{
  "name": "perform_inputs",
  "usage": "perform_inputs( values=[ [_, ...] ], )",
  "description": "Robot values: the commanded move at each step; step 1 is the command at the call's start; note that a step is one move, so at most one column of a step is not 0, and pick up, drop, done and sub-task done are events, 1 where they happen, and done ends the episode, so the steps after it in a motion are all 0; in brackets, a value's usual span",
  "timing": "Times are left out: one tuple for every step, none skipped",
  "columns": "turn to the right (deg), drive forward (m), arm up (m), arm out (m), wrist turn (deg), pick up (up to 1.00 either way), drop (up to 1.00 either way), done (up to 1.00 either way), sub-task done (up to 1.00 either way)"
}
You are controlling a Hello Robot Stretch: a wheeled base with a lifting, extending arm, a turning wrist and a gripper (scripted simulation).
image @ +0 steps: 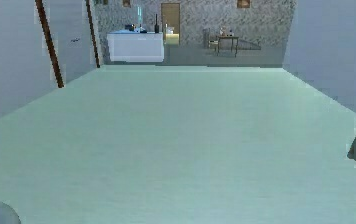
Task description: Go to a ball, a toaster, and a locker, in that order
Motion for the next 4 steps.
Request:
perform_inputs(
  values=[
    [0.0,1.00,0.00,0.00,0.0,0.00,0.00,0.00,0.00],
    [0.0,1.00,0.00,0.00,0.0,0.00,0.00,0.00,0.00],
    [0.0,1.00,0.00,0.00,0.0,0.00,0.00,0.00,0.00],
    [0.0,1.00,0.00,0.00,0.0,0.00,0.00,0.00,0.00]
  ],
)
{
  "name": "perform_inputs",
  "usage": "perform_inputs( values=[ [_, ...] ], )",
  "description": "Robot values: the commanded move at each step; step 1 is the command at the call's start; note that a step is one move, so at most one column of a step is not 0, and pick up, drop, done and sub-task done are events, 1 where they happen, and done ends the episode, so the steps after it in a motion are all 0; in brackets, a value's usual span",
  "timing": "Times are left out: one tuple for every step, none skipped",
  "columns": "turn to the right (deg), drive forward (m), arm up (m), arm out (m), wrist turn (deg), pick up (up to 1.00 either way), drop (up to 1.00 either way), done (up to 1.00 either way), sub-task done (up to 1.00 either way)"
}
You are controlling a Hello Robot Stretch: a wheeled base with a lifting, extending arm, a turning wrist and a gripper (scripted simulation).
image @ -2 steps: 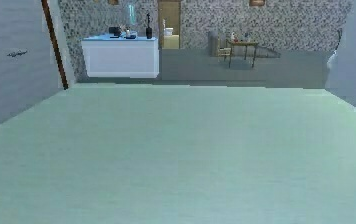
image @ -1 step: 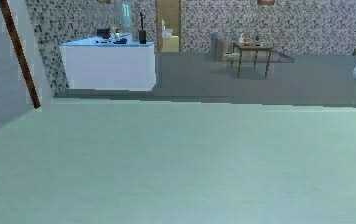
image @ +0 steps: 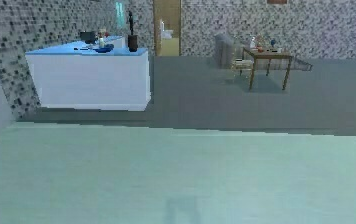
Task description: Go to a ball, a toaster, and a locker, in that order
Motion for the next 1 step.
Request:
perform_inputs(
  values=[
    [0.0,1.00,0.00,0.00,0.0,0.00,0.00,0.00,0.00]
  ],
)
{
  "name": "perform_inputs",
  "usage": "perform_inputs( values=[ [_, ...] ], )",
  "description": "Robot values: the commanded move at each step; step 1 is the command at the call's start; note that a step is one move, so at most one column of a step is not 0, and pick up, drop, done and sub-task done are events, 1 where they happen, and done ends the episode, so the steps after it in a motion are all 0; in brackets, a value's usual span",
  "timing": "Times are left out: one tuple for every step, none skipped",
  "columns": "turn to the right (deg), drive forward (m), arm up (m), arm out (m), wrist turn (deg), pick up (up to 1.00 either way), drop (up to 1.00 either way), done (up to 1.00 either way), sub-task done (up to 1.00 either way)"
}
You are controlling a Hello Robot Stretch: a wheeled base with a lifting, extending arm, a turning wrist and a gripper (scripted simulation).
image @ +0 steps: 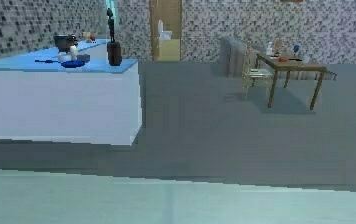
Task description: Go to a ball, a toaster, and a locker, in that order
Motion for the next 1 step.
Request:
perform_inputs(
  values=[
    [0.0,1.00,0.00,0.00,0.0,0.00,0.00,0.00,0.00]
  ],
)
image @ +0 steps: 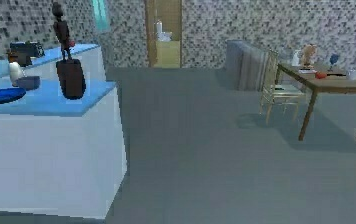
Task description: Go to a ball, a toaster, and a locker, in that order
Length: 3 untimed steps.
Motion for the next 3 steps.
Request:
perform_inputs(
  values=[
    [3.0,0.00,0.00,0.00,0.0,0.00,0.00,0.00,0.00],
    [0.0,1.00,0.00,0.00,0.0,0.00,0.00,0.00,0.00],
    [0.0,0.70,0.00,0.00,0.0,0.00,0.00,0.00,0.00]
  ],
)
